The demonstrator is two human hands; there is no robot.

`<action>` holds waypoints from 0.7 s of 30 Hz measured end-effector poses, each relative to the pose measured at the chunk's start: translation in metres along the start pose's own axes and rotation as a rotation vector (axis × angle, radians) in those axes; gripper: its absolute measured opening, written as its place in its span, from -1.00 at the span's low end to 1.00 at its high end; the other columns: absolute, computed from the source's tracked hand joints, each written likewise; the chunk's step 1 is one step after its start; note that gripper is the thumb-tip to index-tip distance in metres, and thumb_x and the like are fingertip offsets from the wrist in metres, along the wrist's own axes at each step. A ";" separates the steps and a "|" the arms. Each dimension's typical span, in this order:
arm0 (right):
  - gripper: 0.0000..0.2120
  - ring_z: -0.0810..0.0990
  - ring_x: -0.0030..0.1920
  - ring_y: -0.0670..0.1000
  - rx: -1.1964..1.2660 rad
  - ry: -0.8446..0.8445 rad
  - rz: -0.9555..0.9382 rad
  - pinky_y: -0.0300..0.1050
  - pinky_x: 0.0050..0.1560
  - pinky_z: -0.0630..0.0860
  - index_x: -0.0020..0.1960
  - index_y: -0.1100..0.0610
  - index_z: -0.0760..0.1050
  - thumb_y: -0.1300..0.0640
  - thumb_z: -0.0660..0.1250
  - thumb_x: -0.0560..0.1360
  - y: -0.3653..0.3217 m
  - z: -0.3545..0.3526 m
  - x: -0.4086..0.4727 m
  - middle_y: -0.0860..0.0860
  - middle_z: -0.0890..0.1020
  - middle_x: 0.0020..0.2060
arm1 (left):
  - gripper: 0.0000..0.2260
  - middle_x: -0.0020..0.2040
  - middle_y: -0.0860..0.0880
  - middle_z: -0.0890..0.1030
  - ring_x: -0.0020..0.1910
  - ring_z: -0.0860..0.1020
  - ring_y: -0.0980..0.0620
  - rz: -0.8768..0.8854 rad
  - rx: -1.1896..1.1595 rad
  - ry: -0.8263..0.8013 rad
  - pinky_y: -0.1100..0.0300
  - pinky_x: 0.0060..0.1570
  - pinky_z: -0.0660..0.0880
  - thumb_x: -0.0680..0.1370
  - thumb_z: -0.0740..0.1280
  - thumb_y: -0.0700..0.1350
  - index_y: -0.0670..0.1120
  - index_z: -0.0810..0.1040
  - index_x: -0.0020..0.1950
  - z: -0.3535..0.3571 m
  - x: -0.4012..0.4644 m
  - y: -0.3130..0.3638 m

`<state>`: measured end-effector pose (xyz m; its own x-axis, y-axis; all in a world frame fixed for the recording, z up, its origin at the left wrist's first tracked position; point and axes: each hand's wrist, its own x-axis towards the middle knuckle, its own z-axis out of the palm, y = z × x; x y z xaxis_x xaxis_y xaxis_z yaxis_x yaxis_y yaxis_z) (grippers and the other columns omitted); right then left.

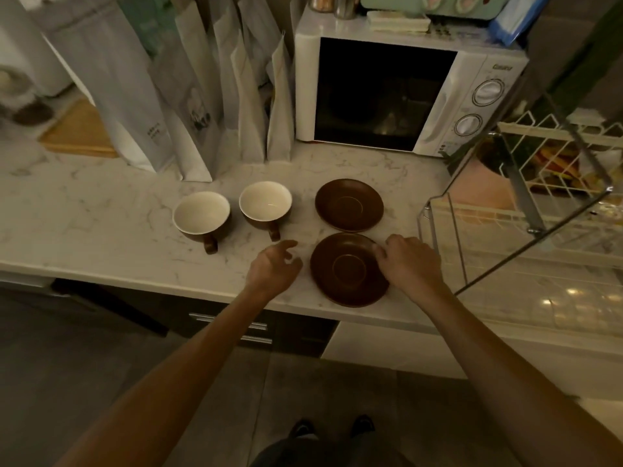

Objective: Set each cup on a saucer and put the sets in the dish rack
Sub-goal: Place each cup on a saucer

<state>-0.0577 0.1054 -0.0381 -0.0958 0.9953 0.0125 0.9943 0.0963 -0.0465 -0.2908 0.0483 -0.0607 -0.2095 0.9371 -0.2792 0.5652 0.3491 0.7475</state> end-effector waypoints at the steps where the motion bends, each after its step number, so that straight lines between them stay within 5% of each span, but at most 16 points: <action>1: -0.61 0.62 -0.16 0.15 0.017 0.018 -0.024 -0.10 -0.29 0.32 -0.01 0.11 0.53 -0.17 0.11 0.60 -0.005 -0.003 0.004 0.09 0.64 -0.15 | -0.62 0.20 -0.07 0.58 0.07 0.59 -0.09 -0.013 0.001 0.026 -0.11 0.06 0.58 0.53 0.32 -0.03 0.04 0.42 0.35 -0.011 0.001 -0.004; 6: -0.67 0.58 -0.19 0.02 0.230 -0.058 -0.070 -0.17 -0.33 0.34 0.07 0.02 0.57 -0.18 0.16 0.58 -0.044 -0.017 0.027 -0.01 0.66 -0.15 | -0.70 0.12 -0.08 0.58 -0.04 0.61 -0.08 -0.147 -0.190 0.136 -0.05 -0.08 0.64 0.55 0.29 -0.06 -0.02 0.48 0.29 -0.055 0.008 -0.018; 9: -0.65 0.63 0.06 0.05 0.354 -0.107 -0.116 -0.05 -0.06 0.54 0.20 0.03 0.55 -0.15 0.19 0.59 -0.070 -0.024 0.040 0.00 0.67 0.01 | -0.67 0.16 -0.12 0.55 0.06 0.58 -0.14 -0.227 -0.349 0.207 -0.07 -0.10 0.64 0.55 0.28 -0.03 -0.05 0.45 0.29 -0.068 0.011 -0.022; 11: -0.67 0.64 0.03 0.07 0.408 -0.145 -0.143 0.03 0.01 0.59 0.21 0.04 0.54 -0.13 0.20 0.59 -0.088 -0.028 0.047 0.02 0.67 0.05 | -0.64 0.15 -0.14 0.52 0.08 0.57 -0.17 -0.249 -0.442 0.230 -0.11 -0.08 0.63 0.54 0.27 -0.04 -0.07 0.41 0.32 -0.072 0.014 -0.021; 14: -0.67 0.68 -0.07 0.11 0.521 -0.225 -0.158 0.14 0.00 0.64 0.19 0.08 0.54 -0.11 0.22 0.59 -0.114 -0.031 0.059 0.08 0.67 0.05 | -0.63 0.11 -0.12 0.49 0.06 0.57 -0.17 -0.263 -0.558 0.234 -0.12 -0.08 0.62 0.55 0.26 -0.03 -0.08 0.38 0.34 -0.073 0.020 -0.015; 18: -0.65 0.69 -0.25 0.05 0.651 -0.290 -0.116 -0.03 -0.22 0.67 0.28 0.09 0.51 -0.07 0.23 0.59 -0.136 -0.030 0.076 0.06 0.65 0.15 | -0.69 -0.08 -0.01 0.49 -0.02 0.57 -0.08 -0.290 -0.654 0.211 0.05 -0.28 0.61 0.57 0.25 -0.04 -0.09 0.42 0.29 -0.072 0.033 -0.005; 21: -0.63 0.71 -0.20 0.05 0.663 -0.323 -0.096 0.02 -0.17 0.70 0.32 0.10 0.49 -0.06 0.23 0.59 -0.145 -0.023 0.087 0.05 0.61 0.23 | -0.70 -0.12 0.02 0.48 -0.03 0.57 -0.09 -0.326 -0.681 0.183 0.09 -0.34 0.59 0.57 0.24 -0.06 -0.10 0.44 0.29 -0.070 0.043 -0.003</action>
<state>-0.2088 0.1778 -0.0072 -0.2917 0.9253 -0.2423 0.7530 0.0659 -0.6547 -0.3574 0.0873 -0.0330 -0.4432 0.7514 -0.4888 -0.1498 0.4755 0.8668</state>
